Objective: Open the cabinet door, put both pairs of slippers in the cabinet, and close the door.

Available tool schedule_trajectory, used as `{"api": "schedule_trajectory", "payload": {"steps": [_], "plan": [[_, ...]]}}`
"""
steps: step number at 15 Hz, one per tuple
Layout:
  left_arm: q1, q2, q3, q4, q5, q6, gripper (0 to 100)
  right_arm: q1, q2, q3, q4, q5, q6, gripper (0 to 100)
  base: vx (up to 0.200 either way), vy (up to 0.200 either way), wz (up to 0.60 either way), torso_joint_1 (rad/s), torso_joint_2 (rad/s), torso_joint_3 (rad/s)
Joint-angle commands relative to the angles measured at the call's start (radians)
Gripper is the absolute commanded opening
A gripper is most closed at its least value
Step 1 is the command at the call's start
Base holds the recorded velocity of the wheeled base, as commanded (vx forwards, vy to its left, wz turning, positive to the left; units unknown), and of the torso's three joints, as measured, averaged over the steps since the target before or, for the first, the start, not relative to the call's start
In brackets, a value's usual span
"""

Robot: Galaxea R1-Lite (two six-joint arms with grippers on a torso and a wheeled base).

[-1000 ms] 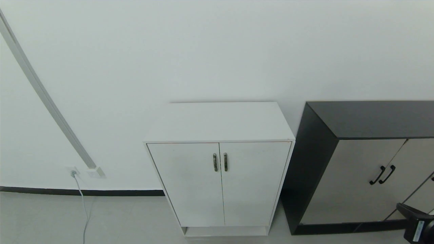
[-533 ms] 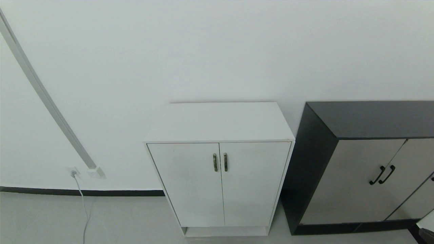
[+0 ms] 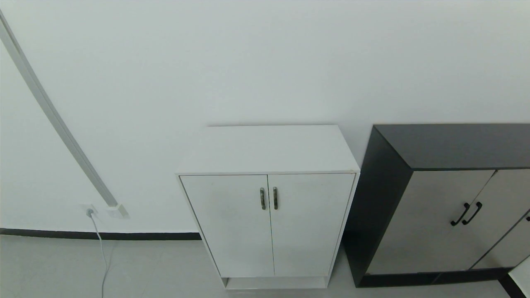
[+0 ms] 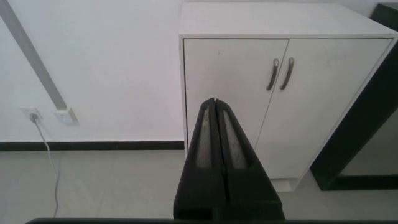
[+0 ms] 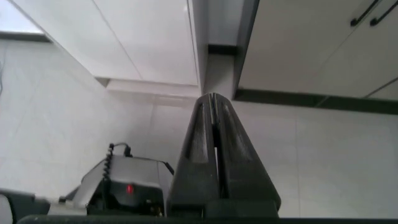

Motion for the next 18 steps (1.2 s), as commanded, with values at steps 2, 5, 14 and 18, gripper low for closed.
{"api": "schedule_trajectory", "payload": {"steps": [2,5,14,18], "plan": [[0.000,0.000,0.000,0.001,0.000,0.000,0,0.005,-0.051,0.004,0.025,0.000,-0.019,0,0.000,0.000,0.00,0.000,0.00,0.000],[0.000,0.002,0.000,0.001,0.002,0.000,0,-0.079,-0.118,0.002,0.024,-0.015,-0.022,0,0.000,0.000,0.00,0.000,0.00,0.000],[0.000,0.002,0.000,0.001,0.002,-0.002,0,-0.186,-0.402,0.004,0.022,-0.017,-0.016,0,0.000,0.000,0.00,0.000,0.00,0.000],[0.000,0.000,0.000,0.001,0.002,-0.002,0,-0.159,-0.462,0.004,0.022,-0.015,-0.007,0,0.000,0.000,0.00,0.000,0.00,0.000]]}}
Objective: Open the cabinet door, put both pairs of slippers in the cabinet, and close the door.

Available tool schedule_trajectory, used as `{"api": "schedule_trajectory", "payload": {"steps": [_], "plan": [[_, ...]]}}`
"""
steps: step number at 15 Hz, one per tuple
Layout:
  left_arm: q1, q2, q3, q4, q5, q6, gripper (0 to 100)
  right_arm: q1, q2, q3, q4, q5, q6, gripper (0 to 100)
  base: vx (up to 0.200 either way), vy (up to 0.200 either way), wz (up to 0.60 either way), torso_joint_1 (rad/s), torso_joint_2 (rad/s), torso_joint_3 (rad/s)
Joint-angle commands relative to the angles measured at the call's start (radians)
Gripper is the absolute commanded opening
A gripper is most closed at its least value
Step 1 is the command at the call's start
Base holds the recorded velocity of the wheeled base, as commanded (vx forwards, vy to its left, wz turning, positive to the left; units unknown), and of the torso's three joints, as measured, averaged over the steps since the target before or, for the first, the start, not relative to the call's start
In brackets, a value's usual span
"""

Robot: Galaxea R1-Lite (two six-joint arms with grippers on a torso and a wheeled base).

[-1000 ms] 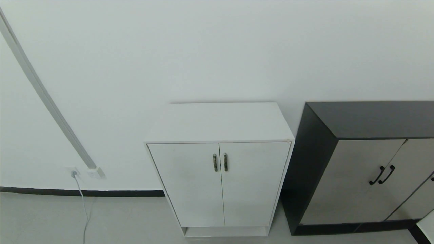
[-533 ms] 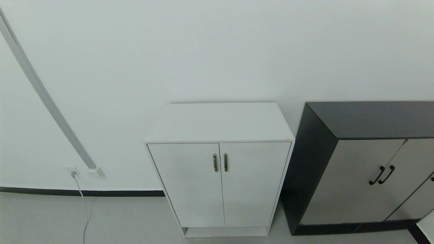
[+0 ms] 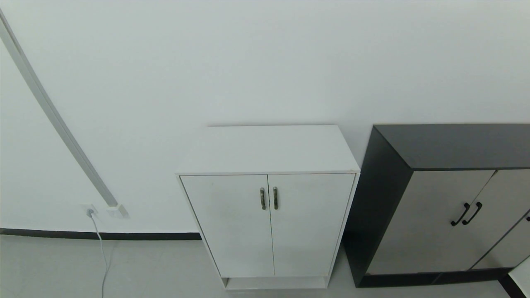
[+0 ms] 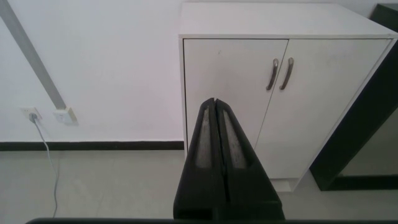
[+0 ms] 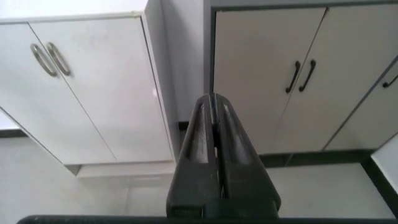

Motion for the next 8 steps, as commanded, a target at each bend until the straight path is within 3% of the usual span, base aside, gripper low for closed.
{"api": "schedule_trajectory", "payload": {"steps": [1,8], "plan": [[0.000,0.000,0.000,0.000,0.001,0.000,0,0.014,-0.044,0.000,0.000,0.002,0.023,0,0.000,0.000,0.00,0.000,0.00,0.000],[0.000,0.000,0.000,0.000,-0.002,0.006,0,0.014,-0.044,0.000,-0.011,-0.092,0.083,0,0.000,0.000,0.00,0.000,0.00,0.000]]}}
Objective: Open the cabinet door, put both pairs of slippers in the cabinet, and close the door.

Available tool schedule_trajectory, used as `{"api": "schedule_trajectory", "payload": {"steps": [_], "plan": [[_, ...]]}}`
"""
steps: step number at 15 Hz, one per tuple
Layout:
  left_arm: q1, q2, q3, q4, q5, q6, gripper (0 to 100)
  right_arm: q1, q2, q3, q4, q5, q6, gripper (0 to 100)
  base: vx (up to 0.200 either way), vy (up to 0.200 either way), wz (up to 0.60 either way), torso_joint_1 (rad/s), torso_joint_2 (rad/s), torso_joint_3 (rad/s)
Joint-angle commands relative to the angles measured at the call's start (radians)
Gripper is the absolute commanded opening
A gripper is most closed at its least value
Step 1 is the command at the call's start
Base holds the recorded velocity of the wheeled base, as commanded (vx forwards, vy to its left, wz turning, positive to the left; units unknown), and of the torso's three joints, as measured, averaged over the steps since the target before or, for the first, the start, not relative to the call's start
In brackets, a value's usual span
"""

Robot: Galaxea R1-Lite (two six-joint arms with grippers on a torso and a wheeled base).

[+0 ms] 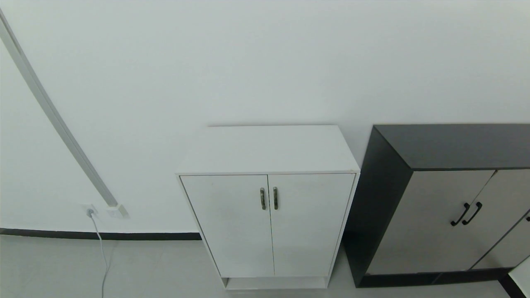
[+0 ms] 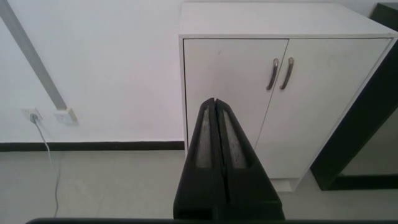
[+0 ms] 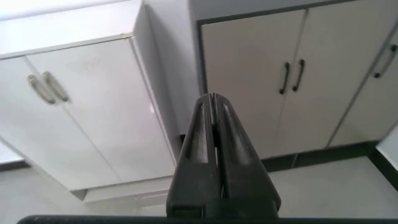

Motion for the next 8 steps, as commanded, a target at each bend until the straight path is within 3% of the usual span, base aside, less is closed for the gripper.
{"api": "schedule_trajectory", "payload": {"steps": [1,8], "plan": [[0.000,0.000,0.000,0.000,-0.001,0.000,0,-0.002,0.000,0.000,0.000,0.000,0.000,0,0.000,0.000,0.00,0.000,0.00,0.000],[0.000,0.000,0.000,0.000,0.001,0.000,0,0.000,0.002,0.000,0.000,0.001,-0.007,0,0.000,0.000,0.00,0.000,0.00,0.000]]}}
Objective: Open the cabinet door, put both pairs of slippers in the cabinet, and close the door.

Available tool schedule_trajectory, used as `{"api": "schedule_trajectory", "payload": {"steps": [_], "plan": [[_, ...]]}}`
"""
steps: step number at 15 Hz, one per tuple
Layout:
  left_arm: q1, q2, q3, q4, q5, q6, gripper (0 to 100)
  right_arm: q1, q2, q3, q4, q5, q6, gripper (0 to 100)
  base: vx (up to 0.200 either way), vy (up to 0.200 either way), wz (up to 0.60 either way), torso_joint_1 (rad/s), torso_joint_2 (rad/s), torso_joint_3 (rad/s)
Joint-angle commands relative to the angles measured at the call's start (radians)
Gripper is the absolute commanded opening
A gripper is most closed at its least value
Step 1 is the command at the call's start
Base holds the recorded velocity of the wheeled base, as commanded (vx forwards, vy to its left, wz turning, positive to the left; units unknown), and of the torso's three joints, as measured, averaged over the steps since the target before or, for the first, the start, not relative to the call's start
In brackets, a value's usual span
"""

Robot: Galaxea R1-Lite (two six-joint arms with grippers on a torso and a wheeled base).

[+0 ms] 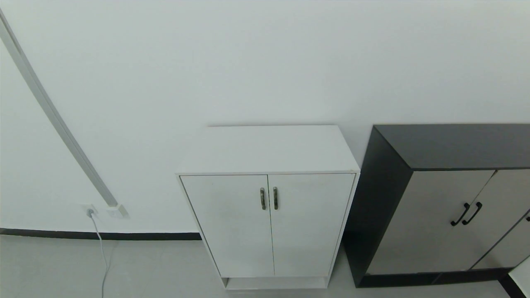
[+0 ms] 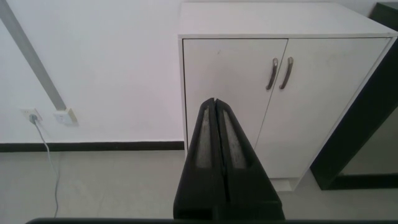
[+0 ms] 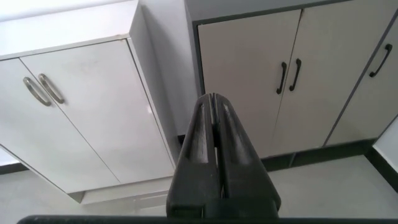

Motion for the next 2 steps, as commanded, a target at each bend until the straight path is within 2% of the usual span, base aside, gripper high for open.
{"api": "schedule_trajectory", "payload": {"steps": [1,2], "plan": [[0.000,0.000,0.000,0.000,0.000,0.000,0,0.001,0.003,0.000,0.000,0.000,0.000,0,0.000,0.000,0.00,0.000,0.00,0.000],[0.000,0.000,0.000,0.000,0.000,0.000,0,0.000,0.001,0.000,0.000,0.000,0.000,0,0.000,0.000,0.00,0.000,0.00,0.000]]}}
